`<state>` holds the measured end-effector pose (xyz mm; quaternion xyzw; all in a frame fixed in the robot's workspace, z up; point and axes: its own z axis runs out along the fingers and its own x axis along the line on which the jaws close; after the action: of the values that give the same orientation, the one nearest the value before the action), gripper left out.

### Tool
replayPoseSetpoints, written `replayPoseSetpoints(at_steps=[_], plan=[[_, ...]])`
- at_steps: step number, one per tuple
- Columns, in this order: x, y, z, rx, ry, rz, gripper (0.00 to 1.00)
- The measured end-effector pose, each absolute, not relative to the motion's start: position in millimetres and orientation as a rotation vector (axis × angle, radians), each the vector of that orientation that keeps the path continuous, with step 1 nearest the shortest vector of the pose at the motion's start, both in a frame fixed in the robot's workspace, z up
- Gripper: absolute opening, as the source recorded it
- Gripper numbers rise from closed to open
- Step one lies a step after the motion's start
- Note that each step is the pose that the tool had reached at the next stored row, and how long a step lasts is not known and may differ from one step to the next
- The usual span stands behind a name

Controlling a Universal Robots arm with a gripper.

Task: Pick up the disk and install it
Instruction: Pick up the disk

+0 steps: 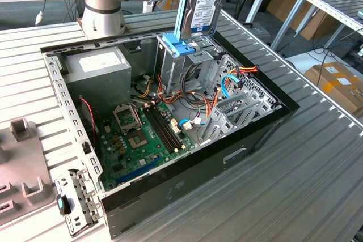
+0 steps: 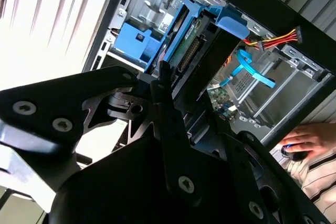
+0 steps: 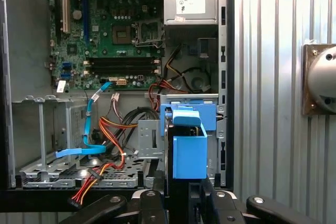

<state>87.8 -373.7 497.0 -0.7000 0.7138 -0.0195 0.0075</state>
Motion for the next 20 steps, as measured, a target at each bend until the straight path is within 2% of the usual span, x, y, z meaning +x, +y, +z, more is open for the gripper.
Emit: replayPoseSetpoints(at_steps=[20], plan=[[87.8,-430.8,497.0,-2.189,2.232,-0.061,0.35]])
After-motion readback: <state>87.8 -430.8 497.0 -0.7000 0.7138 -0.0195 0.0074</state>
